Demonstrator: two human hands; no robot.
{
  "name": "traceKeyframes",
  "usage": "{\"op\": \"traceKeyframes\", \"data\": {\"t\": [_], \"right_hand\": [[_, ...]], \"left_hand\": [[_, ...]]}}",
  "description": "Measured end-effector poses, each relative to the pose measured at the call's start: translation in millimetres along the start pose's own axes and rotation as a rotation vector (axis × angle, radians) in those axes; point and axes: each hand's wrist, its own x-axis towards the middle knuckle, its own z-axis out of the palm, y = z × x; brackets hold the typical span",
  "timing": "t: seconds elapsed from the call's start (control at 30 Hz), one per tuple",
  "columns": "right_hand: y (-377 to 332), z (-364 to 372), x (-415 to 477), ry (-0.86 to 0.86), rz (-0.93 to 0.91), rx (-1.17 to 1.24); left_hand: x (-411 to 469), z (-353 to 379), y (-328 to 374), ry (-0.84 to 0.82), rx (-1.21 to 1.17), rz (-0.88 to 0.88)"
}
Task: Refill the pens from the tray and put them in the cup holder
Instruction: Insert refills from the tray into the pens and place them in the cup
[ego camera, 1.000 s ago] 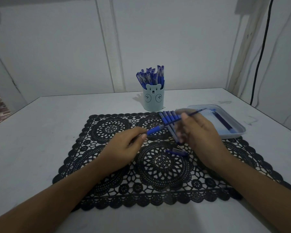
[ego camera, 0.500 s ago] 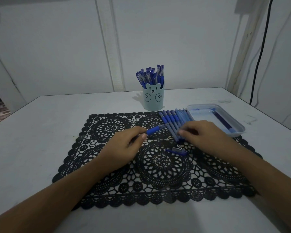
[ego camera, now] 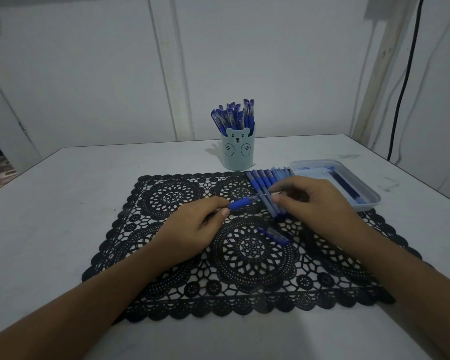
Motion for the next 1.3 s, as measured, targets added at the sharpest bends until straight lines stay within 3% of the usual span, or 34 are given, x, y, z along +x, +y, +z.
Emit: {"op": "traceKeyframes", "data": {"t": [0.33,0.53,0.67,0.9,1.03,1.3], "right_hand": [[-3.2,8.1,-3.4,-0.006,-0.065,0.091],[-5.4,17.5,-8.8,-0.046,-0.101,-0.075],[-8.0,14.8,-9.7,-0.106,-0.04,-0.054],[-4.6,10.6,-8.1,-0.097,-0.085,-0.119],[-3.5,9.6,-8.3,-0.211,-0.082,-0.111],[-2.3,7.7,-8.3,-0.232,-0.096,-0.16]], "left_hand": [[0.1,0.2,2.4,-0.015,0.052,0.007],[-2.6,0.6,2.8,-0.042,0.139,0.076],[-2.5,2.4,3.9,-0.061,0.177,0.106],[-1.8,2.1,4.3,-0.056,0.167,0.088],[-1.6,1.5,3.5,-0.047,0.142,0.075],[-1.9,1.5,3.9,-0.051,0.154,0.084]]}}
